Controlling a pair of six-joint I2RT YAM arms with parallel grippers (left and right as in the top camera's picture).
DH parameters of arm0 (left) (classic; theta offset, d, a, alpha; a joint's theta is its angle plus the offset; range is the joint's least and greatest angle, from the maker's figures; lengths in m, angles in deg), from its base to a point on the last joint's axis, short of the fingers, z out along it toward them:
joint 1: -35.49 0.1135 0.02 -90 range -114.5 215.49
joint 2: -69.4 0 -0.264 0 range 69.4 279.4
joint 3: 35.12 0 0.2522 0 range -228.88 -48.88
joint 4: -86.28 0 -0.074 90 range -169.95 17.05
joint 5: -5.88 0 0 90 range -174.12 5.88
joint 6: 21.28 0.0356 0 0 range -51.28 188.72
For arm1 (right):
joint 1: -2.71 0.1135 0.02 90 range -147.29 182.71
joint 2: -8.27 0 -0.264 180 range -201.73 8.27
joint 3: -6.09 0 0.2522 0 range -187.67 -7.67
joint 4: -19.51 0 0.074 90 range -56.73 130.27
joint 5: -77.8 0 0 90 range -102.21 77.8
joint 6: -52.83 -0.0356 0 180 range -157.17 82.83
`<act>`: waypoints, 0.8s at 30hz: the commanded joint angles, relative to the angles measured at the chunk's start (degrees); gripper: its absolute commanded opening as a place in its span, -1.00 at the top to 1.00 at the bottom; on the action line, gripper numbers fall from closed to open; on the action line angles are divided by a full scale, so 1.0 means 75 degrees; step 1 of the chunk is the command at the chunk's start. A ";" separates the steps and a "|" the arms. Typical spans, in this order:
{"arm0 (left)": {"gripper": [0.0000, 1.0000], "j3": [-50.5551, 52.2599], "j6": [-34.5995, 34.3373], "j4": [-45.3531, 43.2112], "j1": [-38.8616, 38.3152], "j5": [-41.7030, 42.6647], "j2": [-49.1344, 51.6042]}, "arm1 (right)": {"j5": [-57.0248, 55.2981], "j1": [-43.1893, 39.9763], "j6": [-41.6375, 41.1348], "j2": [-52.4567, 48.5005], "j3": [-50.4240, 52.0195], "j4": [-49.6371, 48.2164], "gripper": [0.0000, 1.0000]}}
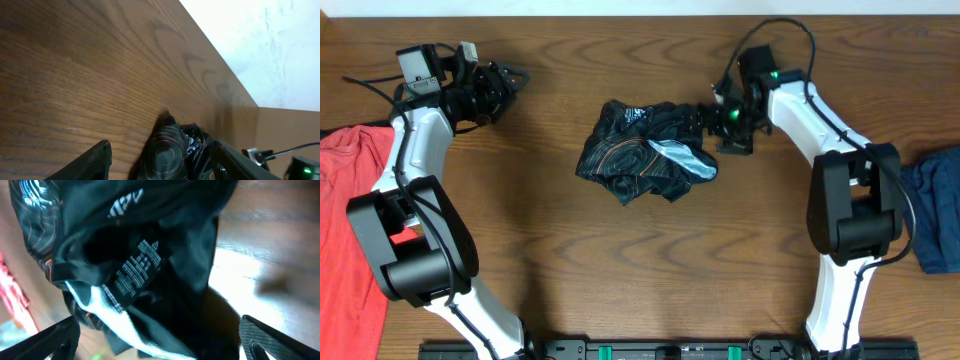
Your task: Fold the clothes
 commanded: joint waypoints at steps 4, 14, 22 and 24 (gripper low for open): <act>-0.31 -0.0178 0.0219 0.0047 0.0020 -0.0061 -0.0085 | 0.1405 -0.0006 0.0615 -0.0114 0.0994 -0.1294 -0.98; -0.31 -0.0178 0.0213 0.0079 0.0017 -0.0058 -0.0085 | 0.1556 0.0653 -0.0058 -0.0478 0.1859 -0.2430 -0.98; -0.31 -0.0178 0.0277 0.0396 0.0017 -0.0055 -0.0085 | 0.1460 0.1303 -0.1705 -0.1612 0.1859 -0.3319 -0.87; -0.31 -0.0178 0.0277 0.0452 0.0017 -0.0055 -0.0085 | 0.1343 0.1343 -0.1996 -0.1763 0.1856 -0.3488 -0.12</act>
